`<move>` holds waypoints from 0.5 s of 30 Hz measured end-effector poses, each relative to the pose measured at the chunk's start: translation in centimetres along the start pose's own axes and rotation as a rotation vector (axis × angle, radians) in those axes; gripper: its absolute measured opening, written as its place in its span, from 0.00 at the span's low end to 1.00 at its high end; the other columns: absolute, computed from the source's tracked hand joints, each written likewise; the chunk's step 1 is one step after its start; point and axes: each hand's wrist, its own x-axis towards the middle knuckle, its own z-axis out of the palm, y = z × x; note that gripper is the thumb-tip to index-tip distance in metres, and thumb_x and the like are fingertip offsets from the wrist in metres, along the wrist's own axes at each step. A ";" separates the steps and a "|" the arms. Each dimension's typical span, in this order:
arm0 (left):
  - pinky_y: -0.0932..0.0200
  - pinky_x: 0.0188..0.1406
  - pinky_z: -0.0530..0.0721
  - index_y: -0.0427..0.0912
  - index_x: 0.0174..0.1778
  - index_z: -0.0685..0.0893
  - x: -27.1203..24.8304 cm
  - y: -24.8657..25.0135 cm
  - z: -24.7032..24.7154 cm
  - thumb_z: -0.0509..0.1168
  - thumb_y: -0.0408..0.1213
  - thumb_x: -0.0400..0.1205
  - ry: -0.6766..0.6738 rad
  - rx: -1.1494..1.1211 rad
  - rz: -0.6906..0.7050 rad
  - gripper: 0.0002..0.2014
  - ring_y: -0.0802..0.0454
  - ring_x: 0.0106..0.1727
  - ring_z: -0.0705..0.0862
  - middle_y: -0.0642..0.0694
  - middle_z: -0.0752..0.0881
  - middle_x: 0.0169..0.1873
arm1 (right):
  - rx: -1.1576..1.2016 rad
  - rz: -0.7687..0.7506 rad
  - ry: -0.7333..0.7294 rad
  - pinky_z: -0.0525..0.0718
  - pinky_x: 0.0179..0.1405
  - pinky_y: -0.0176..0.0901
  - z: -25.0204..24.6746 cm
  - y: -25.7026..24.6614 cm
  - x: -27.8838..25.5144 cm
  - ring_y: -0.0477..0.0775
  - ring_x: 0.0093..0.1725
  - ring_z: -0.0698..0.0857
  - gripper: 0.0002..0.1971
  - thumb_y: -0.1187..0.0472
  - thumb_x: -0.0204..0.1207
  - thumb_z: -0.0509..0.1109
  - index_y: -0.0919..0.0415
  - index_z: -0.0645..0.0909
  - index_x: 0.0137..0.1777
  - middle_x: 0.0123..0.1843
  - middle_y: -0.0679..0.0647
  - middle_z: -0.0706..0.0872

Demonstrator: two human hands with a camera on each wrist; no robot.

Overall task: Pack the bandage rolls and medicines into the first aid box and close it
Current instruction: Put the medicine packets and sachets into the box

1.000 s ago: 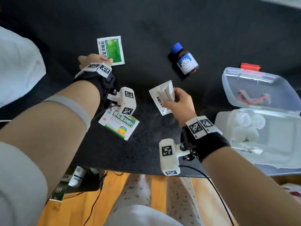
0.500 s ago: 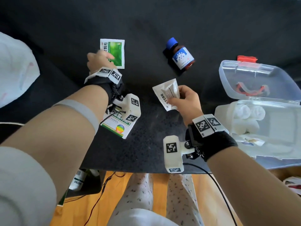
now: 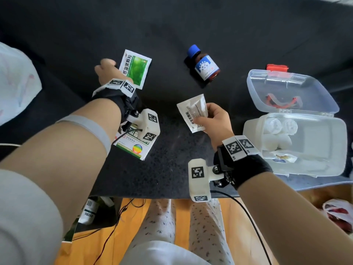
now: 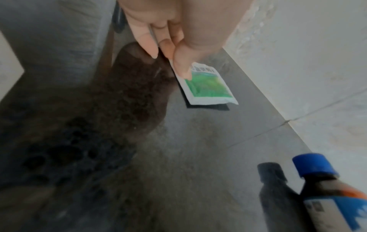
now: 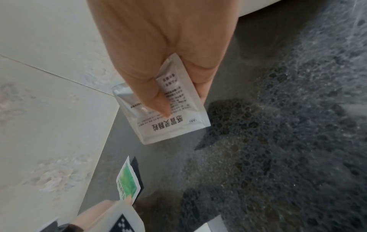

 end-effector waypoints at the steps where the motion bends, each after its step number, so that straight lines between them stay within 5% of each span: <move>1: 0.59 0.60 0.77 0.40 0.67 0.72 0.0 0.0 -0.2 0.65 0.27 0.73 -0.005 -0.008 -0.014 0.25 0.42 0.63 0.80 0.40 0.71 0.70 | 0.001 0.000 0.002 0.88 0.54 0.54 0.0 0.0 0.0 0.54 0.46 0.86 0.17 0.77 0.67 0.69 0.50 0.79 0.38 0.40 0.49 0.85; 6: 0.49 0.63 0.82 0.41 0.56 0.86 0.5 -0.2 -0.7 0.67 0.37 0.72 -0.214 0.163 0.016 0.16 0.40 0.58 0.84 0.38 0.82 0.62 | 0.010 0.015 -0.004 0.88 0.54 0.55 0.3 0.2 -0.1 0.54 0.47 0.87 0.17 0.77 0.67 0.69 0.51 0.79 0.38 0.41 0.49 0.86; 10: 0.46 0.68 0.78 0.39 0.57 0.86 -0.2 0.3 -1.1 0.68 0.42 0.76 -0.230 0.215 0.029 0.16 0.37 0.64 0.79 0.37 0.77 0.67 | -0.002 0.013 -0.001 0.88 0.51 0.50 0.4 0.4 -0.3 0.51 0.44 0.86 0.17 0.77 0.68 0.69 0.51 0.79 0.38 0.40 0.48 0.85; 15: 0.51 0.59 0.84 0.42 0.46 0.88 -4.1 1.7 -2.2 0.71 0.40 0.74 -0.369 -0.134 0.036 0.08 0.46 0.53 0.86 0.43 0.88 0.52 | -0.012 -0.062 0.015 0.85 0.47 0.39 -0.3 -1.2 -1.3 0.48 0.42 0.84 0.17 0.77 0.68 0.70 0.50 0.79 0.37 0.39 0.47 0.85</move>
